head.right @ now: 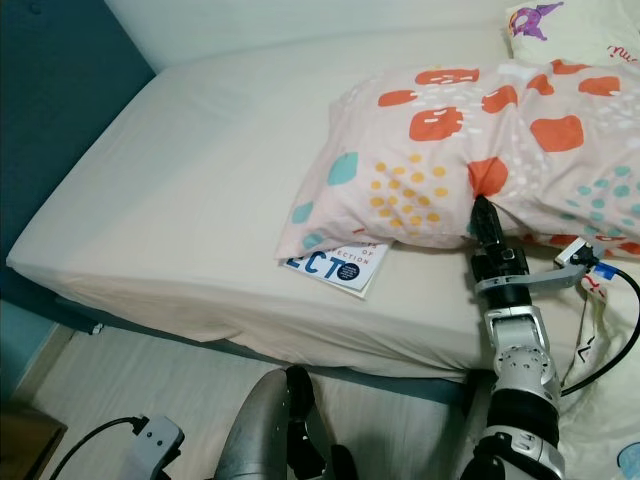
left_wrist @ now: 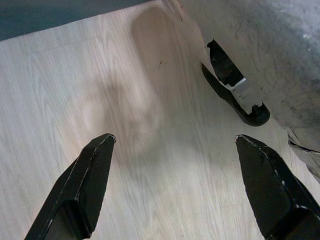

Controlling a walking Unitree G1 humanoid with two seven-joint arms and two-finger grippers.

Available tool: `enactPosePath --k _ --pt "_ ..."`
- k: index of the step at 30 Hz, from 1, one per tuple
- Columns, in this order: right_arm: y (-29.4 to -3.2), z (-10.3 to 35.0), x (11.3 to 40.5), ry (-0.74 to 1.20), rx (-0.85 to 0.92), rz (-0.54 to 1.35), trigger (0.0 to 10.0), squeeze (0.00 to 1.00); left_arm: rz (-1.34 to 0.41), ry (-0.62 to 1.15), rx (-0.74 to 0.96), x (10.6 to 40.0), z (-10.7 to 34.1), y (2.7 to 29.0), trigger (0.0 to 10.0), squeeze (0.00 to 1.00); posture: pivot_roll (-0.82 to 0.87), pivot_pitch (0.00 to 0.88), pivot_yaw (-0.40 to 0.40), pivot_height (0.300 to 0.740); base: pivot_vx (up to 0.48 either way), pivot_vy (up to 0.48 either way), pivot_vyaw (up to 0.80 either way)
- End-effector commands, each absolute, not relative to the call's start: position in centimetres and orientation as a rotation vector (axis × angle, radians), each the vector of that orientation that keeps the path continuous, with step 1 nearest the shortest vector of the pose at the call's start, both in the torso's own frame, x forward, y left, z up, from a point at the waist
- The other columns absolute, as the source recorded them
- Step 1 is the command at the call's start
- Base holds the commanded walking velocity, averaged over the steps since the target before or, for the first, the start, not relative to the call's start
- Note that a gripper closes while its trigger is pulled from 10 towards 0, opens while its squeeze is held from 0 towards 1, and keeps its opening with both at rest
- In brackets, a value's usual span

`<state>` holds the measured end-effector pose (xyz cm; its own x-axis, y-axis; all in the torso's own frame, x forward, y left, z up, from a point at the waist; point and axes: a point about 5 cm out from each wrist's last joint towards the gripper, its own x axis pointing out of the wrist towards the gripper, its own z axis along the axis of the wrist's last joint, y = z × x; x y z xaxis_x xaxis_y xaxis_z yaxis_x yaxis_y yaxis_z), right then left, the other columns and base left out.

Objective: Clean up the room

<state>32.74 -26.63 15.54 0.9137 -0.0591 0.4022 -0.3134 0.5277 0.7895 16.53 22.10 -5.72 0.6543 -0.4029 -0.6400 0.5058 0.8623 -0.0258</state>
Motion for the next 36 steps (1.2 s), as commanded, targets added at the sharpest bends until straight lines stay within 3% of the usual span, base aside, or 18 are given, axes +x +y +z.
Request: enactPosePath --k 1,3,12,23,24,36 --pt "-26.9 15.3 32.8 -0.421 1.054 0.097 10.0 0.00 -0.513 0.740 0.165 15.3 -6.4 22.6 10.0 0.00 0.10 0.235 0.313 0.339 0.000 0.000 0.00" --pt "-28.4 15.7 32.5 -0.493 1.108 0.036 10.0 0.00 -0.513 0.743 0.168 15.2 -6.4 22.7 10.0 0.00 0.10 0.233 0.314 0.339 0.000 0.000 0.00" --pt "-30.0 17.6 31.5 -0.648 1.123 0.083 10.0 0.00 -0.514 0.748 0.175 15.2 -6.4 22.8 10.0 0.00 0.11 0.231 0.314 0.339 0.000 0.000 0.00" --pt "-31.7 18.4 31.3 -0.701 1.082 0.040 10.0 0.00 -0.525 0.749 0.176 15.0 -6.5 22.6 10.0 0.00 0.11 0.234 0.314 0.339 0.000 0.000 0.00" --pt "-31.9 18.5 31.4 -0.701 1.069 0.037 0.0 0.00 -0.526 0.748 0.176 15.0 -6.5 22.6 10.0 0.00 0.11 0.234 0.313 0.339 0.000 0.000 0.00" --pt "-33.8 20.0 32.3 -0.687 0.980 -0.015 0.0 0.00 -0.519 0.743 0.173 14.8 -6.5 22.6 10.0 0.00 0.11 0.236 0.303 0.339 0.000 0.000 0.00"
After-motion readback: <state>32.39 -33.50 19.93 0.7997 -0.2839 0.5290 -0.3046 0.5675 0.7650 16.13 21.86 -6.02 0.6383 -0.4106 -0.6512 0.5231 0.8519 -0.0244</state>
